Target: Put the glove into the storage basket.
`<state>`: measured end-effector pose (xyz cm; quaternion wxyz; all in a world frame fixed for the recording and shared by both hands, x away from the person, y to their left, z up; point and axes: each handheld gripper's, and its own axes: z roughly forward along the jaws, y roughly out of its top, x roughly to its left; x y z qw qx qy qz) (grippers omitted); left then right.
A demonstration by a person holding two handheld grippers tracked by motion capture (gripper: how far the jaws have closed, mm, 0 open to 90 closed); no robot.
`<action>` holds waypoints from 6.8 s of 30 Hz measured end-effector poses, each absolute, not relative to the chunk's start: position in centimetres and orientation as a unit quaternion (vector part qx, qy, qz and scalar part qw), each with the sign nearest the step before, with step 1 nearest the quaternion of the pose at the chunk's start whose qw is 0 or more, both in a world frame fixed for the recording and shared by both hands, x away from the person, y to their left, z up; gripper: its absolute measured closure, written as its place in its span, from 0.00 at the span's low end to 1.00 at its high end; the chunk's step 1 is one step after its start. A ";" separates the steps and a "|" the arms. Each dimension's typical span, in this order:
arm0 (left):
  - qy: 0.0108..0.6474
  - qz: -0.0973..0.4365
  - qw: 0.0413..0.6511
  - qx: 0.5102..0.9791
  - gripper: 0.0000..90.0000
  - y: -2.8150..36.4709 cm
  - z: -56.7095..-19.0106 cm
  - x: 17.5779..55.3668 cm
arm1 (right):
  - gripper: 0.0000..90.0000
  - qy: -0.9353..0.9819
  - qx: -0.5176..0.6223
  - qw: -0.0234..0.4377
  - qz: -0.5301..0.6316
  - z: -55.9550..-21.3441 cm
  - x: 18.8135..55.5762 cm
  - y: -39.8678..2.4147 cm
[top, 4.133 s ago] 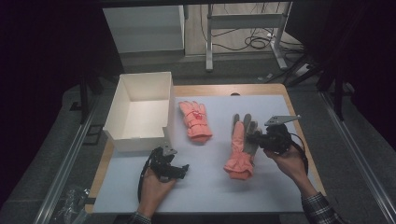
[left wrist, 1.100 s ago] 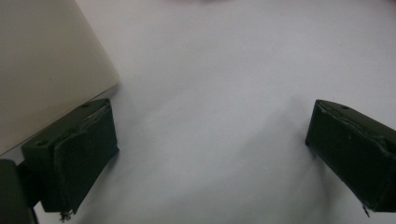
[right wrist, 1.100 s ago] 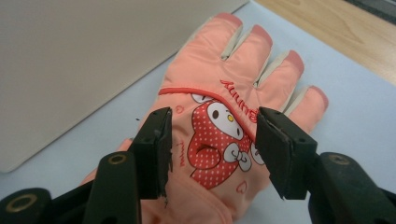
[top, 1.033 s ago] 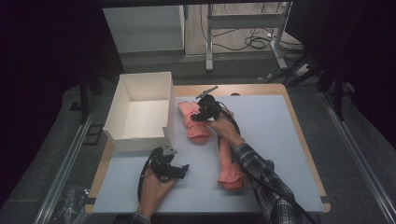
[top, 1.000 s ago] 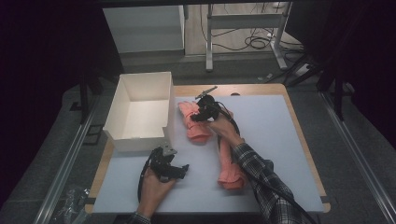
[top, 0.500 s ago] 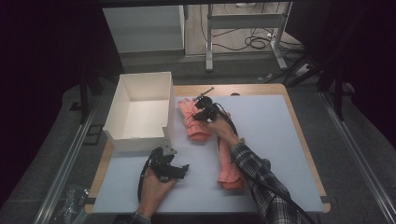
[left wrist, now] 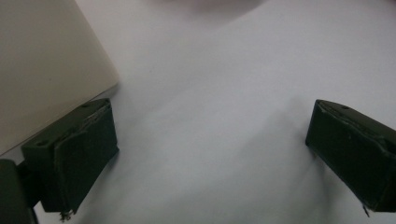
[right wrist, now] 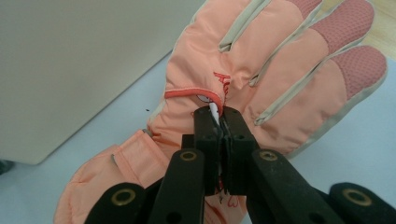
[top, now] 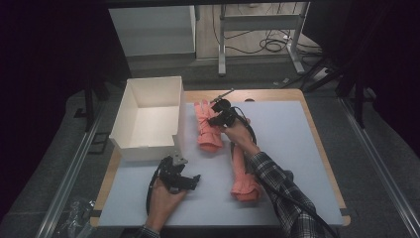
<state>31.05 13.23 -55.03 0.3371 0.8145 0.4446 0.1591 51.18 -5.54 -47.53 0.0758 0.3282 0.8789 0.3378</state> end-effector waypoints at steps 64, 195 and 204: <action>0.444 0.159 0.337 0.814 0.02 13.2 -55.0 31.1 | 0.95 0.852 0.349 0.088 0.379 -39.9 37.0 -16.9; 0.444 0.159 0.338 0.814 0.02 13.2 -55.0 31.0 | 0.97 0.861 0.327 0.110 0.373 -53.0 34.7 -16.5; 0.444 0.158 0.338 0.815 0.02 13.2 -55.0 31.1 | 0.89 0.856 0.333 0.121 0.378 -52.3 34.3 -18.5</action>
